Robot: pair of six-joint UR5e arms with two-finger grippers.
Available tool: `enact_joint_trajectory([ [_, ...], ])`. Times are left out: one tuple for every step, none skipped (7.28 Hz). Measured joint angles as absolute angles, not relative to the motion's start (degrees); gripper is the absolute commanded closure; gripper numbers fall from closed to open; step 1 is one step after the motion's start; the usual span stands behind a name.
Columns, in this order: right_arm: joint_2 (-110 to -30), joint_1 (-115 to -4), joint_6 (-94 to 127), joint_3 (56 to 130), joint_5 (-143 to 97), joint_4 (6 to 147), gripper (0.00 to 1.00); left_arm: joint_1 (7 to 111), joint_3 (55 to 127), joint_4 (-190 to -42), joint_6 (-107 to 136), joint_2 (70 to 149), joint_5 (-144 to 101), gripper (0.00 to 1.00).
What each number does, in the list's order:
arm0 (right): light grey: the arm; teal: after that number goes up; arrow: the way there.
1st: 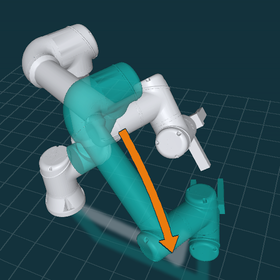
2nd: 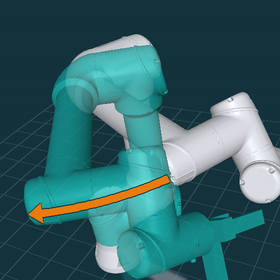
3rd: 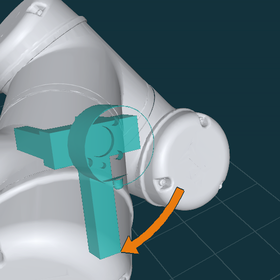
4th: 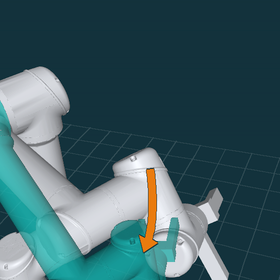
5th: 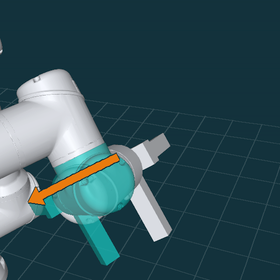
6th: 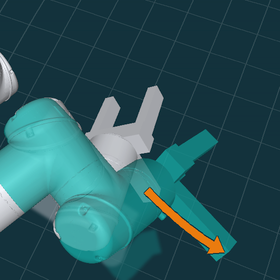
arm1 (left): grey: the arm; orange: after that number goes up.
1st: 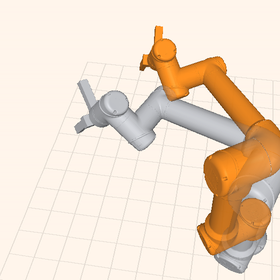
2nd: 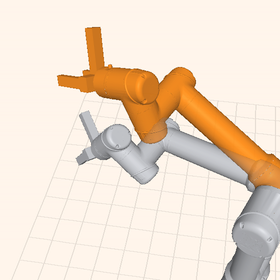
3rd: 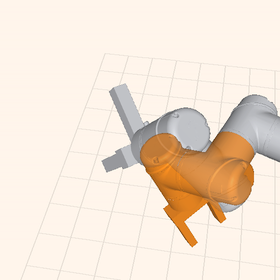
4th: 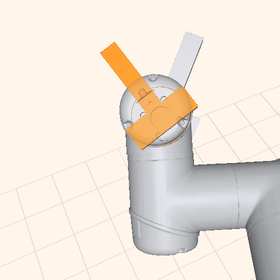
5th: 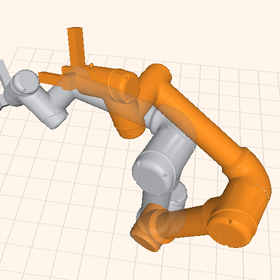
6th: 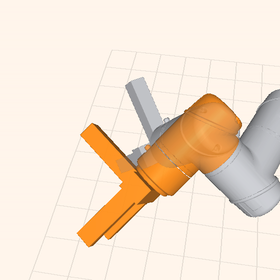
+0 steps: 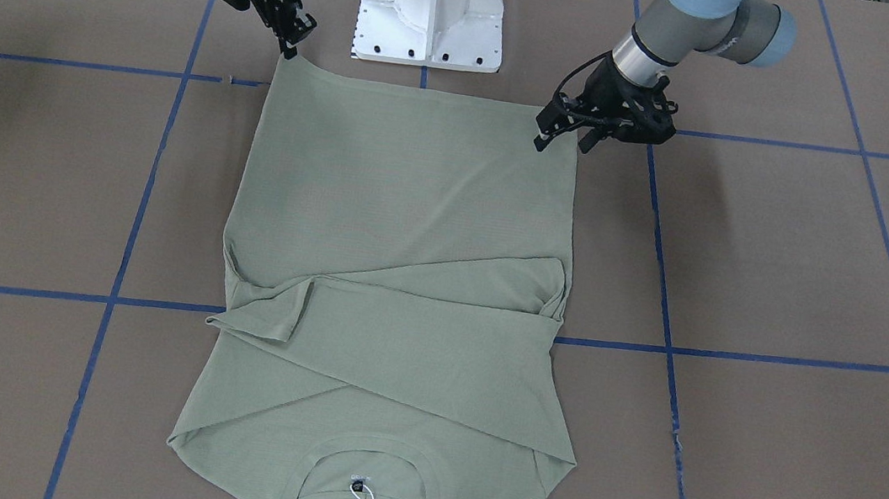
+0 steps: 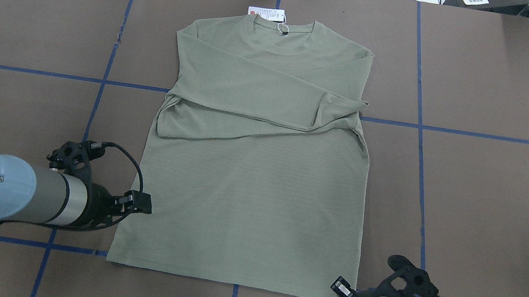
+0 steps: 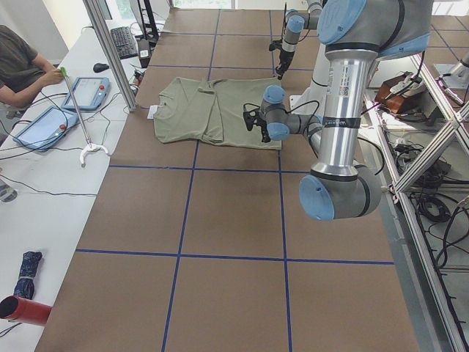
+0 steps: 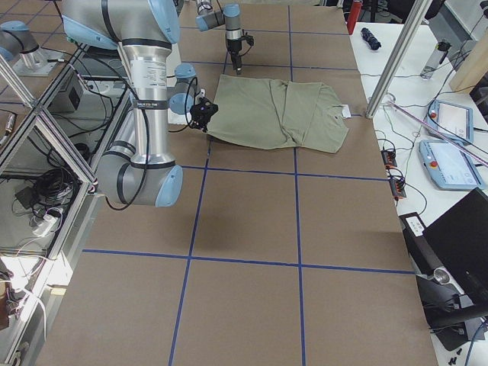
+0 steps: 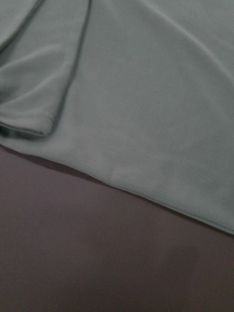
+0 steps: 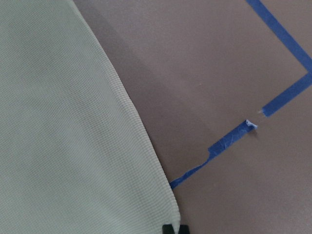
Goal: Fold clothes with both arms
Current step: 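Move the left gripper to the hem corner and grasp both hem corners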
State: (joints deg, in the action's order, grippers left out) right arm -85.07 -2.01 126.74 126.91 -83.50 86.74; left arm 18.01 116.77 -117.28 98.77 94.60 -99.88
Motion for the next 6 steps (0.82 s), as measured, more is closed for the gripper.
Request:
enact_joint_trajectory([
  [-85.0, -2.0, 126.7, 126.9, -83.5, 86.7, 1.00, 14.7, 118.4, -114.4, 100.5, 93.3, -97.8, 0.17],
  [-84.9, -1.9, 126.7, 126.9, -83.5, 86.7, 1.00, 11.9, 119.0, -113.0, 102.4, 92.4, -95.7, 0.17],
  [-84.9, -1.9, 126.7, 126.9, -83.5, 86.7, 1.00, 10.6, 118.9, -112.4, 103.3, 92.0, -94.3, 0.22],
  [-84.9, -1.9, 126.7, 126.9, -83.5, 86.7, 1.00, 10.0, 118.7, -112.2, 103.6, 92.0, -93.6, 0.30],
  [-84.9, -1.9, 126.7, 126.9, -83.6, 86.7, 1.00, 9.8, 118.4, -112.2, 103.8, 92.0, -93.3, 0.34],
  [-84.9, -1.9, 126.7, 126.9, -83.6, 86.7, 1.00, 9.8, 118.2, -112.2, 103.8, 91.9, -93.2, 0.35],
])
